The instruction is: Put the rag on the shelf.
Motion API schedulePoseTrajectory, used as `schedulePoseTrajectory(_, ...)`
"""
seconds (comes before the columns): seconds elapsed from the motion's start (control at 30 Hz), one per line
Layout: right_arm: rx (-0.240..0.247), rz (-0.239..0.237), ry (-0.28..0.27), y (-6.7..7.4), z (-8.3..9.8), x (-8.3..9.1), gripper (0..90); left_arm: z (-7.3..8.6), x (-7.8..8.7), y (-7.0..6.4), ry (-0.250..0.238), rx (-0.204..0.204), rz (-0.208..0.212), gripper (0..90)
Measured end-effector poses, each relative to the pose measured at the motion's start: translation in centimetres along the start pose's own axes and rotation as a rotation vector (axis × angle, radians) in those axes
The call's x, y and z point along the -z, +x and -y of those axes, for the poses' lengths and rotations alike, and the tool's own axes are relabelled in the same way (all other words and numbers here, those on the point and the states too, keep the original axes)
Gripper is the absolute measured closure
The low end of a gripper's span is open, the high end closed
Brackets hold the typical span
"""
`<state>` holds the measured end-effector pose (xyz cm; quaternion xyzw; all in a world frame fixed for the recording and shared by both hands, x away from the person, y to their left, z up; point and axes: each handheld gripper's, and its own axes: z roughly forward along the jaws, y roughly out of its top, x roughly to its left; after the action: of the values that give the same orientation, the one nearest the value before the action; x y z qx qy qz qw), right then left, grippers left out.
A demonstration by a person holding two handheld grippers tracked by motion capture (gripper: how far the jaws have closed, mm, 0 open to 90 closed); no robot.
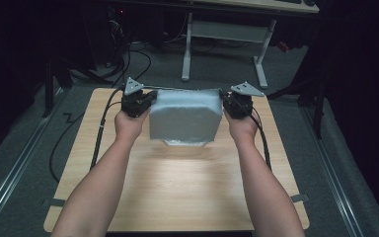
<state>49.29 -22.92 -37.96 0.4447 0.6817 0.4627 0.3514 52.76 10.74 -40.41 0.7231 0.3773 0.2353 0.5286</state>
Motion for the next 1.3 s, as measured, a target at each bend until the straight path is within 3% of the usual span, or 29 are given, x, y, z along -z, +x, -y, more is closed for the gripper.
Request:
schedulePoseTrajectory(0.3, -0.016, -0.011, 0.052, 0.0, 2.5, -0.9, 89.9, 2.7, -0.3, -0.1, 0.048, 0.028, 0.049, 89.9)
schedulePoseTrajectory(0.5, -0.034, -0.023, 0.071, 0.1, 4.2, -0.7, 89.8, 4.5, -0.6, -0.4, 0.069, 0.070, 0.087, 89.8)
schedulePoseTrajectory(0.57, -0.038, -0.023, 0.085, 0.1, 4.7, -0.7, 89.8, 4.9, -0.7, -0.6, 0.076, 0.063, 0.088, 89.8)
schedulePoseTrajectory(0.93, -0.042, -0.025, 0.143, 0.4, 7.1, -1.4, 89.6, 7.5, -0.9, -0.6, 0.096, 0.106, 0.098, 89.8)
schedulePoseTrajectory(1.3, -0.056, -0.032, 0.168, 0.8, 8.7, -1.8, 88.0, 8.5, -0.6, -0.5, 0.092, 0.123, 0.092, 88.9)
